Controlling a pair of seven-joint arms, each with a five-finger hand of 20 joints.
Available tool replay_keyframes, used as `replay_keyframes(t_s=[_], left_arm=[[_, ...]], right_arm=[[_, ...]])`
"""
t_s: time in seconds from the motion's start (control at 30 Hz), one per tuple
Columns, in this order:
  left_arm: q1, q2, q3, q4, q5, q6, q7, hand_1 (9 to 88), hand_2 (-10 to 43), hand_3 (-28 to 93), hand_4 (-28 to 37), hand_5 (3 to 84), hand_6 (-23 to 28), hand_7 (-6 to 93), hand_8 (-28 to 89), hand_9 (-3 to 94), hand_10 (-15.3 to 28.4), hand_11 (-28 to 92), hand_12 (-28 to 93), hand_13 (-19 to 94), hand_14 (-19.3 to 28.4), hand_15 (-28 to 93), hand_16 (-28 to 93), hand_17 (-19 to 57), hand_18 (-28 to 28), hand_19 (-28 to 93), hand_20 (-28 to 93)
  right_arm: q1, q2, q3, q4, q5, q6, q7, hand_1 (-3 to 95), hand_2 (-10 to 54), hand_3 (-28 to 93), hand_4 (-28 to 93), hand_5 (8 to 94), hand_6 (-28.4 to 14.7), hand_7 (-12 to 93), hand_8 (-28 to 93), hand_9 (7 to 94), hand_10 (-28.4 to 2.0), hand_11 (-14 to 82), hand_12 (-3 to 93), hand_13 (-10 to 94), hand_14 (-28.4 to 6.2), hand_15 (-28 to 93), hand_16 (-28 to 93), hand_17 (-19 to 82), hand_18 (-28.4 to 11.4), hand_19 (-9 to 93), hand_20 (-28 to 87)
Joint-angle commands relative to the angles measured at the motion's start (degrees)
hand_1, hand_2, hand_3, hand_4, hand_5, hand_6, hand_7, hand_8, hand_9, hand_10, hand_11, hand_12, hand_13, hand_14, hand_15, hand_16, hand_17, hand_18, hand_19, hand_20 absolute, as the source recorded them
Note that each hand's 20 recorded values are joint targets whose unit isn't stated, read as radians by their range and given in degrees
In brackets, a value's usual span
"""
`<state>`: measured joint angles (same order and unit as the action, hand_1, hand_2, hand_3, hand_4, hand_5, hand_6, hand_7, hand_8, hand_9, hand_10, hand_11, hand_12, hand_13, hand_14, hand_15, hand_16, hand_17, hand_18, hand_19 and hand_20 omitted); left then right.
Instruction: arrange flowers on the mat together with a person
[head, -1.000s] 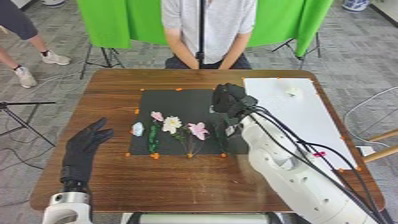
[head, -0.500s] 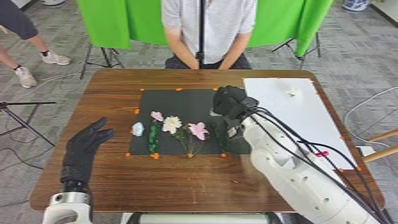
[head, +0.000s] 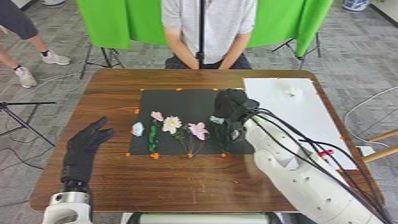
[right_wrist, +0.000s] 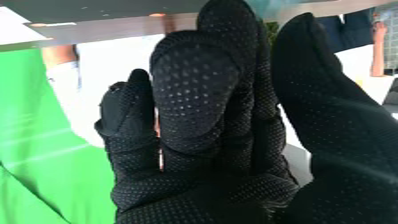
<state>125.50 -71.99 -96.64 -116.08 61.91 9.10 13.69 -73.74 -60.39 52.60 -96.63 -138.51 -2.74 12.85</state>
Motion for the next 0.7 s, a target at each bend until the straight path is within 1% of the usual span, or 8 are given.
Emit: replay_keyframes(t_s=[0.03,0.13,0.23,0.37,0.43,0.5,0.6,0.7], left_arm=[[0.6,-0.37,-0.13,0.19,0.23,-0.87,-0.56,23.9,0.8,71,-19.1,48.7,1.2,12.5,-7,50.5,14.8,21,15,39,17.4,20,0,6.1,11.5,11,15],[0.6,-0.34,-0.14,0.18,0.27,-0.84,-0.62,24.0,0.8,71,-19.1,48.6,1.1,12.4,-7,50.6,14.8,21,15,39,17.4,20,0,6.1,11.5,11,15],[0.7,-0.41,-0.25,0.11,0.25,-0.82,-0.57,23.9,0.7,71,-19.1,48.6,1.0,12.5,-7,50.6,14.7,21,15,39,17.3,20,0,6.1,11.5,11,15],[0.9,-0.32,-0.26,0.0,0.3,-0.85,-0.52,24.0,0.7,71,-19.1,48.7,1.0,12.4,-7,50.5,14.7,21,15,39,17.3,20,0,6.1,11.6,11,15],[0.7,-0.23,-0.19,0.06,0.27,-0.93,-0.57,24.1,0.6,71,-19.2,48.7,1.0,12.5,-7,50.6,14.7,21,15,39,17.3,20,0,6.1,11.5,11,15],[0.5,-0.12,-0.13,0.08,0.41,-0.98,-0.68,24.0,0.6,71,-19.2,48.6,1.0,12.5,-7,50.6,14.7,21,15,39,17.3,20,0,6.1,11.6,11,15],[0.5,-0.14,0.0,0.1,0.34,-1.07,-0.54,24.1,0.7,71,-19.3,48.7,1.0,12.5,-7,50.6,14.8,21,15,39,17.3,20,0,6.1,11.5,11,15],[0.5,-0.17,0.04,0.08,0.41,-1.07,-0.64,24.1,0.5,71,-19.3,48.6,0.9,12.5,-7,50.6,14.8,21,15,39,17.4,20,0,6.1,11.5,11,15]], right_arm=[[0.3,1.2,0.3,0.1,-1.9,-0.5,-0.5,45.8,-9.5,67,-26,71.0,4.5,18,-1,84.5,-9.4,26.9,35.1,93,-0.3,48,33,51,-17.3,85,38],[-0.1,1.3,1.3,-0.5,-1.9,-0.4,-0.5,45.3,-9.5,67,-26,70.6,4.6,18,-2,84.3,-9.6,27.2,34.7,93,-0.3,48,33,50,-17.3,85,38],[-0.7,1.3,3.7,-2.4,-1.4,0.2,-0.4,45.1,-9.5,67,-26,70.0,4.8,17,-4,84.0,-9.5,27.5,34.3,93,-0.4,48,33,50,-17.4,85,38],[-1.9,1.9,8.3,-7.0,0.8,1.0,0.0,44.2,-9.5,68,-26,69.6,4.9,18,-7,83.6,-9.7,28.1,33.3,93,-0.3,48,33,50,-17.3,85,38],[-3.6,1.9,12.2,-10.0,3.9,1.9,0.2,43.9,-9.5,68,-25,69.6,4.7,17,-9,83.4,-9.8,28.7,32.4,93,-0.4,48,33,50,-17.3,85,38],[-6.1,1.0,17.4,-13.3,11.5,2.0,0.1,43.5,-9.5,68,-25,69.5,4.6,18,-10,83.1,-9.9,29.2,31.4,92,-0.4,48,33,50,-17.3,85,38],[-11.5,-1.5,26.1,-17.8,27.5,4.3,-0.5,42.1,-9.5,69,-24,69.1,3.8,18,-11,82.6,-10.2,30.0,28.6,92,-0.6,48,33,50,-17.5,85,39],[-17.6,-5.2,34.6,-20.3,43.1,5.1,-5.7,40.5,-9.5,67,-21,69.1,2.5,17,-8,81.8,-11.5,29.0,26.5,90,-2.1,46,31,47,-17.7,82,38]])
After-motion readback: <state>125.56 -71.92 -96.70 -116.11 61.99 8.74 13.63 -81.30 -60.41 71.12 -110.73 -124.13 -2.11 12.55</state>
